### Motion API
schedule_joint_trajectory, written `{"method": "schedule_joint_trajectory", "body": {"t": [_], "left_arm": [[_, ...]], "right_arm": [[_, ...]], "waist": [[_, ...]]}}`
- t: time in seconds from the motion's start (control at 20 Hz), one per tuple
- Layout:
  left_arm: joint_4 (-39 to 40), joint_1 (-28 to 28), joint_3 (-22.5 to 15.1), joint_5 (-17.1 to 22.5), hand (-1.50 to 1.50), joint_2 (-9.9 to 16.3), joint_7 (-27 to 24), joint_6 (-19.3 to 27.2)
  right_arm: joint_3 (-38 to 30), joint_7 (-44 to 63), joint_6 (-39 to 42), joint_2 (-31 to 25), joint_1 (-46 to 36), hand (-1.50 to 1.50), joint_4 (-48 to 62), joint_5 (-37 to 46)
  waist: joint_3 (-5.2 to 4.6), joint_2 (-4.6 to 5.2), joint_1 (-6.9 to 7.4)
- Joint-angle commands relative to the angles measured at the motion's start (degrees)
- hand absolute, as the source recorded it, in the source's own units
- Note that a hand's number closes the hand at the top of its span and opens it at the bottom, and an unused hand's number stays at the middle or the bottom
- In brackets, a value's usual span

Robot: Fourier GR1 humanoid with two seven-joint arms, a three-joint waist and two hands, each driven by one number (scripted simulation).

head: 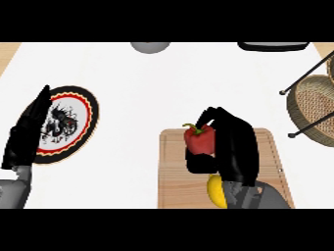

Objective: Pick the bell pepper from the cutting board and place it in the tiered basket

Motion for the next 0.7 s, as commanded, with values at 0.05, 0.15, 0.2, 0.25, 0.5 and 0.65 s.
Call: {"method": "schedule_joint_trajectory", "body": {"t": [0.05,0.15,0.2,0.25,0.5,0.65], "left_arm": [[2.11,-1.78,0.33,-0.6,0.0,-0.67,-0.02,-0.03],[-2.71,0.23,-0.35,-1.4,0.0,-0.89,1.91,0.47],[-3.95,0.78,0.32,-0.65,0.0,0.1,2.41,-0.6],[-4.04,3.2,-0.05,-0.7,0.0,-0.29,0.34,-1.0],[-2.64,0.88,0.67,-2.12,0.0,-0.85,1.25,-0.1],[-1.45,-0.67,-0.75,-5.16,0.0,-3.04,1.61,2.04]], "right_arm": [[-5.72,2.69,2.32,-2.69,-6.25,1.5,-10.35,4.09],[-7.73,2.1,3.69,-4.59,-4.96,1.5,-14.25,4.11],[-9.29,4.55,7.74,-5.78,-6.76,1.5,-16.79,4.55],[-11.59,4.68,10.3,-6.86,-9.05,1.5,-17.4,3.7],[-20.21,3.74,22.23,-14.72,-12.85,1.5,-19.17,-1.58],[-27.15,1.4,25.53,-15.59,-15.23,1.5,-17.56,-8.68]], "waist": [[-0.03,0.2,-0.33],[0.02,0.16,0.26],[0.01,0.09,0.29],[-0.01,0.13,0.48],[-0.01,0.24,0.26],[0.02,0.35,0.25]]}}
